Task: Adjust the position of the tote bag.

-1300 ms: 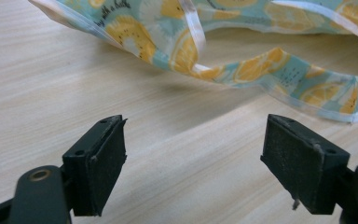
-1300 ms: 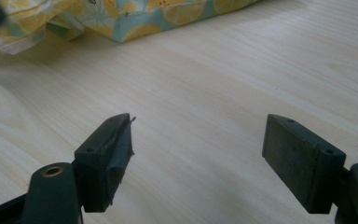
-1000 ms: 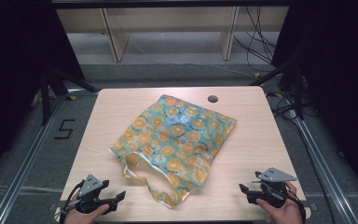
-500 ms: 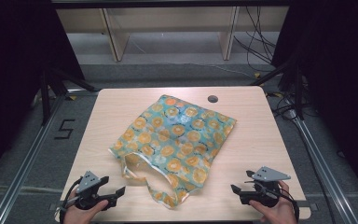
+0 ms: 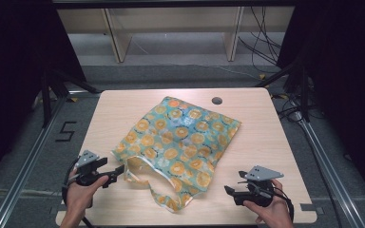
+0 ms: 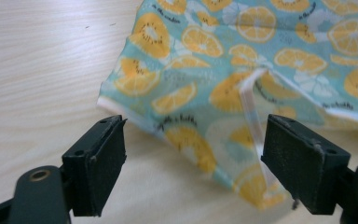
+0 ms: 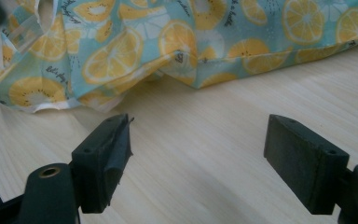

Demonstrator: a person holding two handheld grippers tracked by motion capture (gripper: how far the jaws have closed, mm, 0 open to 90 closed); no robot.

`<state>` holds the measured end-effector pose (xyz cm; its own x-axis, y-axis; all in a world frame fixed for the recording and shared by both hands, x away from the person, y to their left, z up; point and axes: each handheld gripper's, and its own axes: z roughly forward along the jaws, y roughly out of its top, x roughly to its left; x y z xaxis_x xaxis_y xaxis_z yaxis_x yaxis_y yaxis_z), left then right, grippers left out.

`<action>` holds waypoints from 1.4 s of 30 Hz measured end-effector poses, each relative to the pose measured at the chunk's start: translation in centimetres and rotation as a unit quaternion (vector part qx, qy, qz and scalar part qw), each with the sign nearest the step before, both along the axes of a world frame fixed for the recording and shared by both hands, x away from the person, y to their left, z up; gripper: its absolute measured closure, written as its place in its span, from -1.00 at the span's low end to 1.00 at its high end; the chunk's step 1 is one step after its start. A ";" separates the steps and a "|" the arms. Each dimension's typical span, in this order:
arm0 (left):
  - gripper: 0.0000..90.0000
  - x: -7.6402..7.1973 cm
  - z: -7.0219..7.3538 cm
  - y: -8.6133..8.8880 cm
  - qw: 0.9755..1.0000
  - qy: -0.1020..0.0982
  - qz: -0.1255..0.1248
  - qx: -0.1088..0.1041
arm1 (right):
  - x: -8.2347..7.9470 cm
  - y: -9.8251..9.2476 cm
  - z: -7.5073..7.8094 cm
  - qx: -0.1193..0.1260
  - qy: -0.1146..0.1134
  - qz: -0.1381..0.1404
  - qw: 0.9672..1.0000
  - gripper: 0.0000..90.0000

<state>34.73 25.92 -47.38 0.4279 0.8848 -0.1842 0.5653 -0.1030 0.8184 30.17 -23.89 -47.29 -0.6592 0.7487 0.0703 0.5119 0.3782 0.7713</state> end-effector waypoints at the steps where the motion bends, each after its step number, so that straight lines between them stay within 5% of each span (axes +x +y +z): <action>1: -0.55 0.7 0.0 -0.2 1.000 0.002 0.004 0.002 | 0.1 0.1 0.1 0.003 0.007 0.001 1.000 -0.44; 5: -0.56 3.3 0.1 0.0 1.000 0.017 0.005 -0.005 | 0.8 0.9 0.3 0.013 0.000 0.009 1.000 -0.44; 8: -0.58 4.8 0.5 0.1 1.000 0.013 0.004 -0.010 | 1.0 2.2 0.5 0.020 0.025 0.013 0.999 -0.43; 10: -0.57 5.7 0.8 0.2 1.000 0.021 0.002 -0.015 | 1.2 3.0 0.5 0.020 0.021 0.016 0.999 -0.43; 14: -0.58 7.1 1.1 0.0 0.999 0.038 -0.015 -0.008 | 2.1 4.1 0.5 0.006 0.014 0.037 0.999 -0.45; 15: -0.58 7.5 1.1 0.2 0.998 0.047 -0.030 0.010 | 2.3 4.4 0.4 0.003 0.015 0.036 0.999 -0.46; 17: -0.58 8.4 0.7 -0.5 0.999 0.048 -0.024 0.004 | 2.8 5.1 0.1 0.001 0.012 0.034 0.999 -0.46; 22: -0.58 10.5 -0.3 -0.7 0.995 0.074 -0.037 0.048 | 3.9 6.3 0.0 -0.019 0.013 0.037 0.999 -0.47; 24: -0.55 11.4 -0.9 -0.7 0.997 0.060 -0.030 0.030 | 4.2 6.8 -0.3 -0.024 0.015 0.039 0.999 -0.48; 27: -0.30 12.0 -1.9 -0.9 0.996 0.076 -0.046 -0.003 | 4.6 7.4 -0.7 -0.035 0.022 0.036 0.998 -0.49; 31: 0.08 12.0 -2.7 -1.0 0.994 0.078 -0.072 0.010 | 5.0 7.9 -1.2 -0.045 0.033 0.037 0.998 -0.43; 33: 0.39 11.8 -2.9 -0.9 0.994 0.070 -0.077 -0.014 | 5.3 8.2 -1.6 -0.054 0.038 0.039 0.997 -0.29; 37: 0.80 11.0 -2.8 -1.4 0.994 0.056 -0.095 0.013 | 5.8 8.6 -2.6 -0.080 0.026 0.047 0.995 0.19; 42: 0.97 9.8 -2.4 -2.5 0.990 0.047 -0.131 0.037 | 6.1 7.9 -2.4 -0.101 0.000 0.070 0.992 0.76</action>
